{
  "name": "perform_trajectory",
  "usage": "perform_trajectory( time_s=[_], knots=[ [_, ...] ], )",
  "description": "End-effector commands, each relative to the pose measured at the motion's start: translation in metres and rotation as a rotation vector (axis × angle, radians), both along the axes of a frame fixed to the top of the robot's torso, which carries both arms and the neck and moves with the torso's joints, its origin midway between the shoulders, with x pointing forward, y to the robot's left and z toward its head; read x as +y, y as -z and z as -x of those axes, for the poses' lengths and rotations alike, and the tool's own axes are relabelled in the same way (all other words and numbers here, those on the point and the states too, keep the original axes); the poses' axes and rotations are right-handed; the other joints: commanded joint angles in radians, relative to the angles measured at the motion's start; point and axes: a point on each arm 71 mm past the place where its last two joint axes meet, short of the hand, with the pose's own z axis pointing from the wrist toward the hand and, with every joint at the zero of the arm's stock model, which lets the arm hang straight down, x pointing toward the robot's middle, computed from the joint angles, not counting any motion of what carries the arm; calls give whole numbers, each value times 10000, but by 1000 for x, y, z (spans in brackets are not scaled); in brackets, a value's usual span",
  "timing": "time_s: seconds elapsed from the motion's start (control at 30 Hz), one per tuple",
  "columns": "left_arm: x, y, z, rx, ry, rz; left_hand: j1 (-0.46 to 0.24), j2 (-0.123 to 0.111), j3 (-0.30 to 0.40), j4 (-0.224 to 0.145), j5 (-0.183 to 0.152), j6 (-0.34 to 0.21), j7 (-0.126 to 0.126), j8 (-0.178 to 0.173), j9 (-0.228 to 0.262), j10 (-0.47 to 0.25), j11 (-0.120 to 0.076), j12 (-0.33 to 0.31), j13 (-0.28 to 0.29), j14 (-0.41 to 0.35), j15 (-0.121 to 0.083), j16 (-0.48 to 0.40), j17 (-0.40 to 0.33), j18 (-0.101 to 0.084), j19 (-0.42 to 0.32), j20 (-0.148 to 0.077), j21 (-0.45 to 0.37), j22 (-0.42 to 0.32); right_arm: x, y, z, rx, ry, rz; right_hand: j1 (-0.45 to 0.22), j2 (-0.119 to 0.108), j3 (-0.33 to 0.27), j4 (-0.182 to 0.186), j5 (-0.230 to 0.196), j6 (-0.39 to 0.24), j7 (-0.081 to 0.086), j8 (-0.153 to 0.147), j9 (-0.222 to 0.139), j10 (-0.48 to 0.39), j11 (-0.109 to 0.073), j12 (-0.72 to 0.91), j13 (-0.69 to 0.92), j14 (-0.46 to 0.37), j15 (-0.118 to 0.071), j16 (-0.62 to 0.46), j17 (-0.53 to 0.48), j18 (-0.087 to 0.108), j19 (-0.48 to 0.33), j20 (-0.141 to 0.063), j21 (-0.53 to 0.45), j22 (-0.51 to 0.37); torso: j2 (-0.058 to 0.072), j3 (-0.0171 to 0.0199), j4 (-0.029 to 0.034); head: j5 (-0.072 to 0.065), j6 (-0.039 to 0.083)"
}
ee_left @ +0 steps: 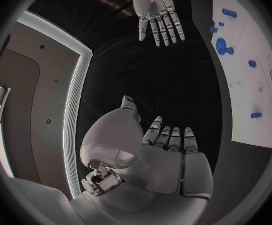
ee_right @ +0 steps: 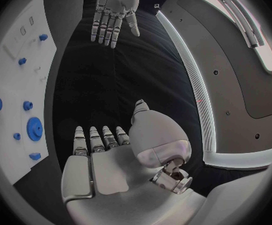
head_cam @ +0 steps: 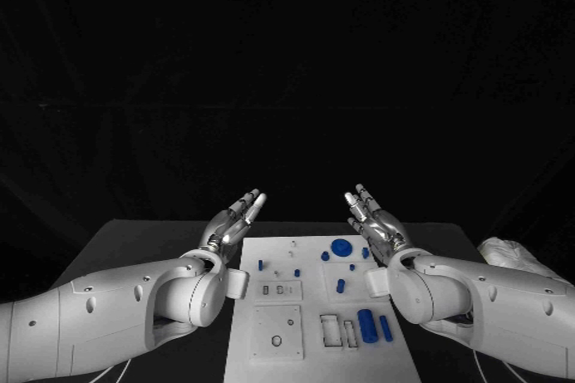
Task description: Assemble the parts on the task board
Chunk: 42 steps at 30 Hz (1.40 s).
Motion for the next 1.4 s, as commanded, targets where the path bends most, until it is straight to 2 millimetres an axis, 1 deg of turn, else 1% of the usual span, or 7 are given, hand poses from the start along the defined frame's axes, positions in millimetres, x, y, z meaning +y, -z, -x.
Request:
perform_trajectory(
  time_s=[0.03, 0.33, 0.37, 0.67, 0.9, 1.07, 1.4],
  knots=[
    [-9, -6, 1, -152, 1159, 1329, 440, 50, -153, 101, 48, 130, -21, 60, 18, -2, -90, -33, -11, -6, -136, -36, -15, 140, 14, 130, -37, -15, 11, 0, 3, 496, -1869, -1043, 597, -39, -215, 123, -402, 31, -102, 31, 20, -2, 141, -36, -11, -3, 612, -30, -9, 123, 5, 520, -48, -16, 0, 0, -1, 1, 1],
    [-10, -6, 2, -138, 1377, 1464, 446, 57, -154, 107, 21, 158, -23, 64, 22, -2, -92, -33, -11, -6, -124, -36, -15, 147, 14, 159, -37, -15, 14, 2, 6, 782, -2697, -1310, 627, -66, -336, 135, -829, 115, 65, 48, 37, -2, 424, -36, -11, -3, 1021, -30, -9, 166, 76, 988, 15, 31, 0, 0, -1, 1, 1],
    [-10, -5, 0, -95, 1547, 1561, 449, 62, -152, 107, 23, 170, -20, 66, 23, -2, -90, -33, -11, -6, -122, -36, -15, 148, 14, 165, -37, -15, 7, 3, 8, 675, -3727, -1130, 639, -69, -347, 134, -828, 111, 102, 47, 37, -2, 566, -36, -11, 1, 1186, -24, -3, 177, 176, 1204, 85, 78, -7, -10, 18, -164, -465],
    [-4, -6, 4, 5, 1672, 1547, 692, 345, -27, 104, 424, 581, 197, 126, 64, -2, 103, -33, -11, -6, -44, -36, -15, 205, 14, 290, -37, -15, -5, 1, 12, 249, -3896, -189, 2222, -305, 213, -1224, 99, 957, 679, 285, 263, 886, 1983, 1085, 605, 5242, 1913, 3192, 1746, -275, 5987, 1355, 2840, 1343, 17, -1, 50, -450, -1036],
    [5, -11, 6, 223, 1875, 1594, 1241, 490, 84, 105, 1270, 809, 350, 151, 79, -2, 250, -33, -11, -6, 104, -36, -15, 234, 14, 502, -37, -15, -13, -18, 13, -1457, -4440, 3037, 4709, -559, 1535, -3422, 1372, 4872, 1793, 1985, 1292, 4082, 2273, 4493, 1798, 8499, 802, 5029, 2222, 139, 9308, 595, 4318, 1905, 248, -46, 130, -347, -1583],
    [15, -22, 8, 210, 1819, 1530, 1975, 533, 251, 98, 2296, 1267, 477, 248, 121, 11, 388, -29, -6, -6, 230, -36, -15, 235, 14, 617, -37, -15, -13, -43, 0, -2222, -5181, 5678, 5100, -1203, 2785, -4412, 5655, 6701, 2452, 3106, 1953, 5919, 1988, 5416, 2059, 10224, 91, 5720, 2444, -11, 9899, -142, 6365, 3233, 422, -77, 145, -99, -2025],
    [23, -48, 18, 150, 1910, 1517, 2385, 534, 259, 121, 2738, 1671, 659, 377, 158, 72, 604, -10, 13, -6, 546, -36, -15, 244, 14, 990, -37, -15, -1, -88, -24, -4804, -6357, 12422, 2768, -1702, 3224, -2794, 69, 6984, 2207, 3818, 2784, 7212, 1454, 5826, 2355, 11852, -369, 8637, 4172, 51, 10975, -425, 9761, 6164, 1086, -41, 289, -34, -1910]
  ],
)
